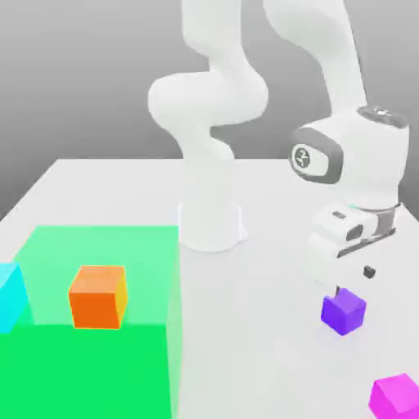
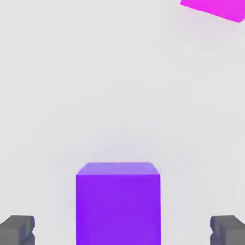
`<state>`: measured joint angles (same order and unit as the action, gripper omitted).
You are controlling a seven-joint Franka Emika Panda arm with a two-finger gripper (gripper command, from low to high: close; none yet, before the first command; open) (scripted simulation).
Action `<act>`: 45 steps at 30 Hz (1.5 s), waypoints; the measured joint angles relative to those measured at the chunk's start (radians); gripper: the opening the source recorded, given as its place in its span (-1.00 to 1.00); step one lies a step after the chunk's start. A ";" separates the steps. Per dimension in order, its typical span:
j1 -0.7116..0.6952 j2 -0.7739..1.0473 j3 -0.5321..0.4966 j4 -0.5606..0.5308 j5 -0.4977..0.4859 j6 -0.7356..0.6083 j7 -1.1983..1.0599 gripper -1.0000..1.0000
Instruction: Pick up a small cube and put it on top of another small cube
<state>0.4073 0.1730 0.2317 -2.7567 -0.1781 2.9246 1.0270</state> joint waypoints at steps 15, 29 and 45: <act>0.016 -0.041 -0.002 -0.010 0.056 -0.030 -0.040 -1.00; -0.311 -0.108 -0.128 0.399 0.123 -0.521 -0.157 -1.00; -0.731 -0.085 -0.321 0.840 0.189 -0.923 -0.286 -1.00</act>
<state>-0.3235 0.0882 -0.0897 -1.9165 0.0109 2.0019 0.7415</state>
